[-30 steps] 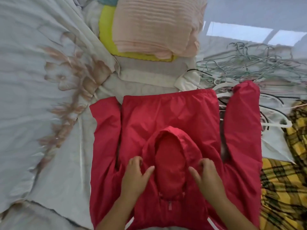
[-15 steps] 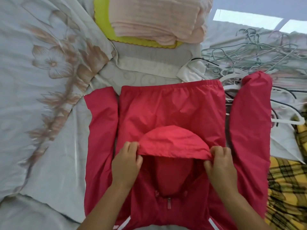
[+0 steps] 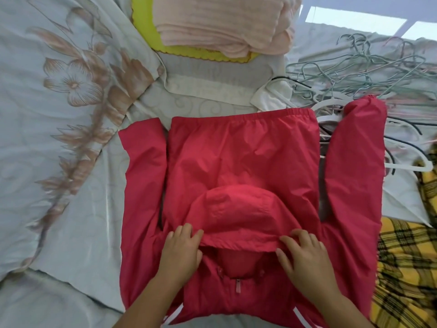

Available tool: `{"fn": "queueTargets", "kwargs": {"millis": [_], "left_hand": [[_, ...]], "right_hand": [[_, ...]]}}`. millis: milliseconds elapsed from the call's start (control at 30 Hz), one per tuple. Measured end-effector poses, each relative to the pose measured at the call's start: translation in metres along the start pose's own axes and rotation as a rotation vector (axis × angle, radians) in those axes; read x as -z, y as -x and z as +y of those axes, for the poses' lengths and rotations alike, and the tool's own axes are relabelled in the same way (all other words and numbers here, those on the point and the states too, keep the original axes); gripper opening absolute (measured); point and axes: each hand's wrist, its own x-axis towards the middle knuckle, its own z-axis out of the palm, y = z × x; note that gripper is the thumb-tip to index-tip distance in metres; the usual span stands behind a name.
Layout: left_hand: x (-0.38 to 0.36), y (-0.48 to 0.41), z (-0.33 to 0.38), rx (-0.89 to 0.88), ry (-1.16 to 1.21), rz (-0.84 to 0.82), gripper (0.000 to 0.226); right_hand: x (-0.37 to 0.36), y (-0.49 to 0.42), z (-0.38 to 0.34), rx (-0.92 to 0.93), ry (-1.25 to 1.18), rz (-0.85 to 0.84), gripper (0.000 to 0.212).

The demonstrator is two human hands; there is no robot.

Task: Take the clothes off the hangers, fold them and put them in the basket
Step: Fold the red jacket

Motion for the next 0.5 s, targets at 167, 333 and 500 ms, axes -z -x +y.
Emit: {"fn": "queueTargets", "kwargs": {"millis": [167,333,500], "left_hand": [[0.006,-0.048,0.031,-0.037,0.143,0.159,0.042],[-0.037,-0.062,0.026,-0.079,0.006,-0.064,0.059],[-0.076,-0.051,0.023,-0.084,0.007,-0.084,0.068]], "right_hand": [[-0.011,-0.047,-0.01,0.197,-0.165,0.143,0.033],[-0.053,-0.065,-0.007,0.297,-0.014,-0.067,0.055],[-0.083,-0.057,0.004,0.304,0.065,-0.127,0.061]]}}
